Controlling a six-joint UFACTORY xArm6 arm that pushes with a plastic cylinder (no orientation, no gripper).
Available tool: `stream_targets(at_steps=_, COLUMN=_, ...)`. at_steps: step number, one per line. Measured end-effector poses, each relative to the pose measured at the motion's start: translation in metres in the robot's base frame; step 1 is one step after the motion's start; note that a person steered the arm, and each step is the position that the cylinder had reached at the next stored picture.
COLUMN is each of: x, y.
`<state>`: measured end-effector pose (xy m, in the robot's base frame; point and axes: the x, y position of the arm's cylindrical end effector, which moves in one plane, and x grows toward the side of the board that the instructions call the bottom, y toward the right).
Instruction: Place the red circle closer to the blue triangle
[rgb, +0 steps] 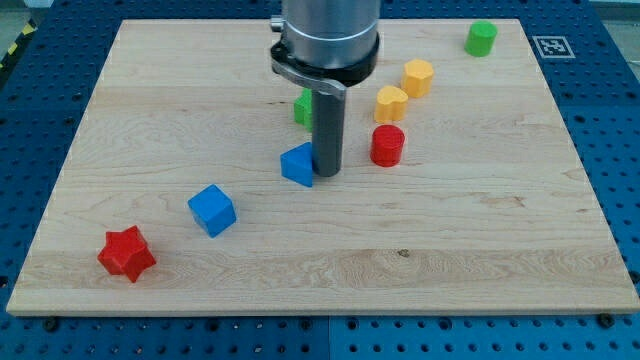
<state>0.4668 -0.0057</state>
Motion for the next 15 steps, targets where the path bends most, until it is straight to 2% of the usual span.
stream_targets(at_steps=2, x=0.0, y=-0.027)
stream_targets(at_steps=3, x=0.001, y=-0.011)
stream_targets(at_steps=6, x=0.013, y=0.143)
stream_targets(at_steps=7, x=-0.012, y=0.154)
stream_targets(at_steps=8, x=-0.024, y=0.149)
stream_targets(at_steps=15, x=-0.024, y=0.046)
